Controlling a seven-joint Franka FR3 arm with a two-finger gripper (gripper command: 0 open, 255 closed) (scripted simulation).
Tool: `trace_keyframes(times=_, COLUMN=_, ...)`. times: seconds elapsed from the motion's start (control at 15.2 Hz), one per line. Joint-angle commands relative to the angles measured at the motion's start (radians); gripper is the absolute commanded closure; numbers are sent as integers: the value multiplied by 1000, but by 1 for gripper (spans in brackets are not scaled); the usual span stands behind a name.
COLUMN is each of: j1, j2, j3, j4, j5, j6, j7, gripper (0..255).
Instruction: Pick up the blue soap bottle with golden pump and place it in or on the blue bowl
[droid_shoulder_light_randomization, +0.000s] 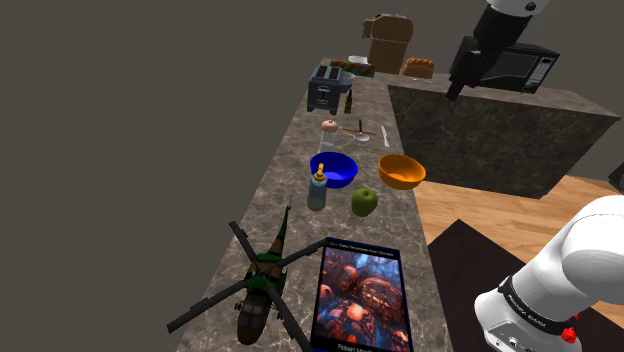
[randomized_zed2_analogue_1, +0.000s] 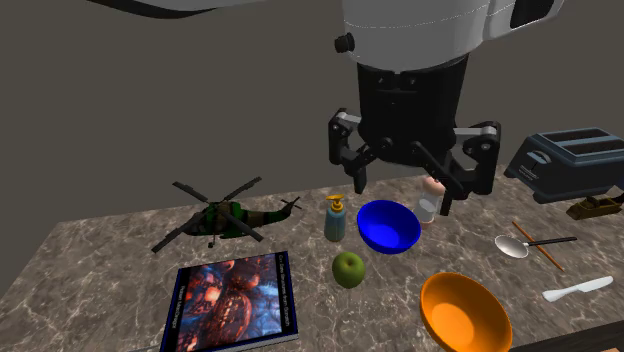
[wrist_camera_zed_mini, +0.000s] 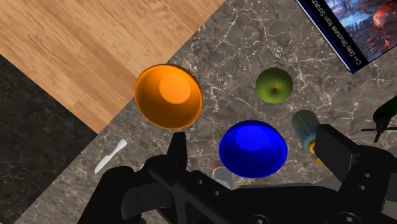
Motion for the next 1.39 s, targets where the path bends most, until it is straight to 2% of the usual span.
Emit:
trace_keyframes(times=0.0, j1=0, j2=0, j3=0, j4=0, j5=0, j6=0, j7=0, gripper=0)
trace_keyframes(times=0.66, j1=32, j2=349, j3=55, j4=85, j5=20, j6=149, j7=33, gripper=0)
trace_keyframes(times=1.32, j1=64, j2=724, j3=107, j4=266, j5=11, j6=226, j7=64, gripper=0)
